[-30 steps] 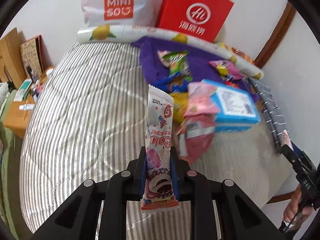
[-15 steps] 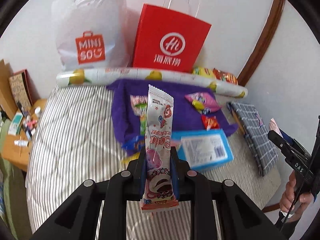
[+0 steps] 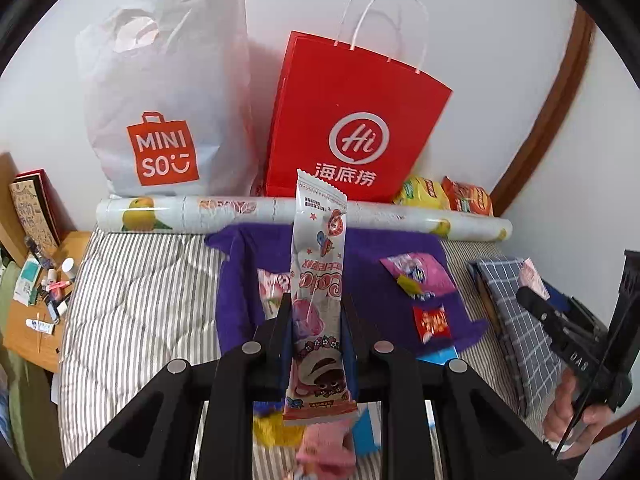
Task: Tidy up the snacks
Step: 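Carry both packets over the purple towel and lower them onto it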
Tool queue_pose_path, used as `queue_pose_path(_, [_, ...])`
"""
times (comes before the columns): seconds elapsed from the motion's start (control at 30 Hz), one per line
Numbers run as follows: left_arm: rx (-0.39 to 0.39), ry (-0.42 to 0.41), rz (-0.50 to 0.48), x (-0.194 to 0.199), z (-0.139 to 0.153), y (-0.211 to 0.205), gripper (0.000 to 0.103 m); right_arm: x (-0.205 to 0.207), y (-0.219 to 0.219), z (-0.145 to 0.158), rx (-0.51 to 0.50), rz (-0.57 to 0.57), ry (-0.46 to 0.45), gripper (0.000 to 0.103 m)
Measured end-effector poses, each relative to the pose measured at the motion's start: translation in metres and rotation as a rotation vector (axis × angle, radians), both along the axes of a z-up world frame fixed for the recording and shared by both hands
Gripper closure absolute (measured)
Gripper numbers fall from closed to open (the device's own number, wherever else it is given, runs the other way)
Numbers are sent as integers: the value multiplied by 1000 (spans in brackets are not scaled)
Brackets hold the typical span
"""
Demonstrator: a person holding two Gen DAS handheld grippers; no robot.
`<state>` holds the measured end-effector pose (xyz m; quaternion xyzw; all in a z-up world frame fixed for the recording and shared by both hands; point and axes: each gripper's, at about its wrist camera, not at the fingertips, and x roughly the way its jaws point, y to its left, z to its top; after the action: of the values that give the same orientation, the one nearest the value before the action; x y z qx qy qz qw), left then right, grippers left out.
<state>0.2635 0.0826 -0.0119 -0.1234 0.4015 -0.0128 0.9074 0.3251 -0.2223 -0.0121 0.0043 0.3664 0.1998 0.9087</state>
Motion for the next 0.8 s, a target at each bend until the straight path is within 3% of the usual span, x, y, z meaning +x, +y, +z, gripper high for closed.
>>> queue_pose_path(0.4, [-40, 45, -18, 56, -25, -4, 83, 49, 26, -28, 63, 43, 22, 41])
queue_pose_path(0.8, [-43, 90, -35, 99, -53, -5, 83, 60, 28, -65, 89, 82, 58, 41])
